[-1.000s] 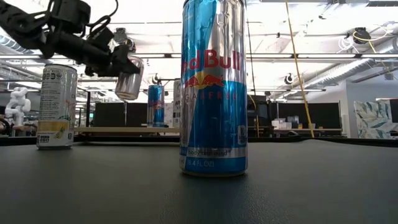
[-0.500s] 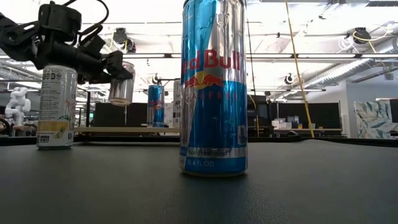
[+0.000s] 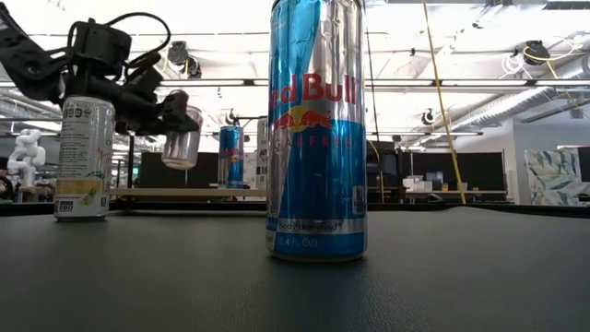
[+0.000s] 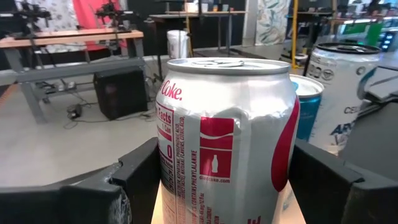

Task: Place canned beverage on shelf
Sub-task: Put the top red-silver soda can on the shelf

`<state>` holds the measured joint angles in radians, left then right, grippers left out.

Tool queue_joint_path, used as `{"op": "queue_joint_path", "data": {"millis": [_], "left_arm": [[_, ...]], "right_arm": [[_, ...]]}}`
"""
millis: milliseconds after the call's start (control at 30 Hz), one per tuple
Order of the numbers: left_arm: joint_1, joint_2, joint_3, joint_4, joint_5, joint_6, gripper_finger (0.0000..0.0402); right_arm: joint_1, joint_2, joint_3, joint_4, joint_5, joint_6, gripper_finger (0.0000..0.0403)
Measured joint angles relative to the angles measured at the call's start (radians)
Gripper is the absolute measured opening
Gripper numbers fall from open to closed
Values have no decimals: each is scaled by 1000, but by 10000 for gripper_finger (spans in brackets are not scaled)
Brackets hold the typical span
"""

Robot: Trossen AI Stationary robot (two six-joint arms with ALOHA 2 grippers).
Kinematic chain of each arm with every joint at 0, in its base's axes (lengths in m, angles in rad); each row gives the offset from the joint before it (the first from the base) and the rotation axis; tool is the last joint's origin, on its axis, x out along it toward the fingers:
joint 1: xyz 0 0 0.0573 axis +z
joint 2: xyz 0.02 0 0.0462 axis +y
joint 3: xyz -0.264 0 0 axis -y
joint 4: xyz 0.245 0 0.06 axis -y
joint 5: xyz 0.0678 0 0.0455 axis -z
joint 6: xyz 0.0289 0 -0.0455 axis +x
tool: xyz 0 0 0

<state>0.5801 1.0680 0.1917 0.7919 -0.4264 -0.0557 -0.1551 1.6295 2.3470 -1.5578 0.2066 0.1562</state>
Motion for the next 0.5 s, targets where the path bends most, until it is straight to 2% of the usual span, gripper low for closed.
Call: {"op": "queue_joint_path", "data": {"millis": [500], "left_arm": [[101,193,0,179,99,-15,283]], "right_arm": [[0,0,0,1,0,0,0]]}}
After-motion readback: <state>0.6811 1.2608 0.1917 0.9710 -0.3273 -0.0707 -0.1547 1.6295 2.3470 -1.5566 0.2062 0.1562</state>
